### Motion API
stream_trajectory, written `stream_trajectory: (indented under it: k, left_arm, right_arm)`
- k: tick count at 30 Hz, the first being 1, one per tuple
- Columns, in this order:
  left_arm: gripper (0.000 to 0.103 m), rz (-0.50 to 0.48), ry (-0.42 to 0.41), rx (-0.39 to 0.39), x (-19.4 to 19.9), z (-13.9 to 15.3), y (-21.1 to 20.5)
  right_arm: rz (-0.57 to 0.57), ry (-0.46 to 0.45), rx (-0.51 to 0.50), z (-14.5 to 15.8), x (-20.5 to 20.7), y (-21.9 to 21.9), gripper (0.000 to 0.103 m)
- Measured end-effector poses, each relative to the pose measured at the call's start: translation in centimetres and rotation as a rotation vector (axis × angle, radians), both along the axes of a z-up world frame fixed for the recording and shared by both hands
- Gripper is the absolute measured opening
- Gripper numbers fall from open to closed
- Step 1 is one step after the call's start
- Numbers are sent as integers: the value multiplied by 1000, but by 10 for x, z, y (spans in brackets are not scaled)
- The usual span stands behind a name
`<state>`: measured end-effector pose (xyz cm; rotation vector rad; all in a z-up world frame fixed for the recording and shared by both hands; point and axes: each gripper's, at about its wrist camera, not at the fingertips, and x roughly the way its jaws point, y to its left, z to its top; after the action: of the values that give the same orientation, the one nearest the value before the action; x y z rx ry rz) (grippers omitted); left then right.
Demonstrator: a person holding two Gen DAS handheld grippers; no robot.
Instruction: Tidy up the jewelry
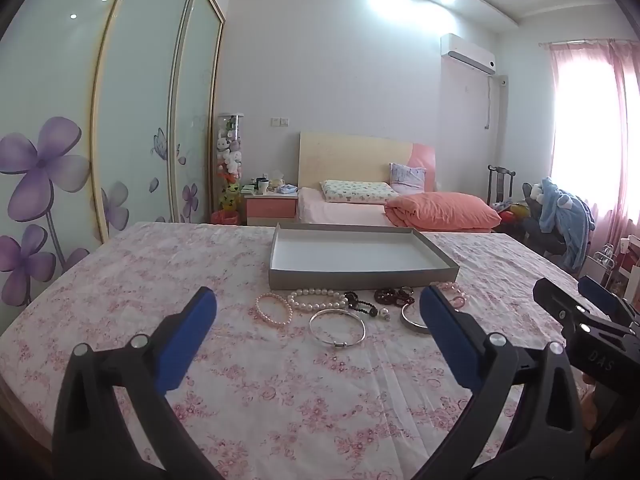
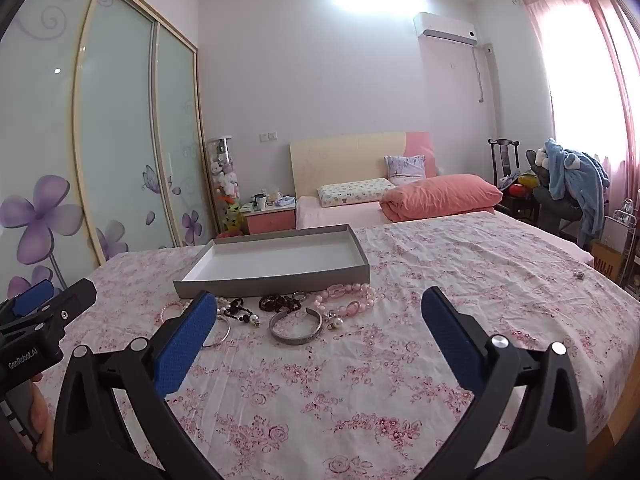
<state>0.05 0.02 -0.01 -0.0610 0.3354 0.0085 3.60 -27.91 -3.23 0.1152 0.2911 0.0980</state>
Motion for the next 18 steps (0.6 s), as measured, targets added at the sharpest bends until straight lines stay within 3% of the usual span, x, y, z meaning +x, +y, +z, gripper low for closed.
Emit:
stream_trajectory:
  k: [18]
  left_arm:
    - [99,-1,-6,-2,0,0,0]
  right_arm:
    - [1,2,4,0,0,0,101]
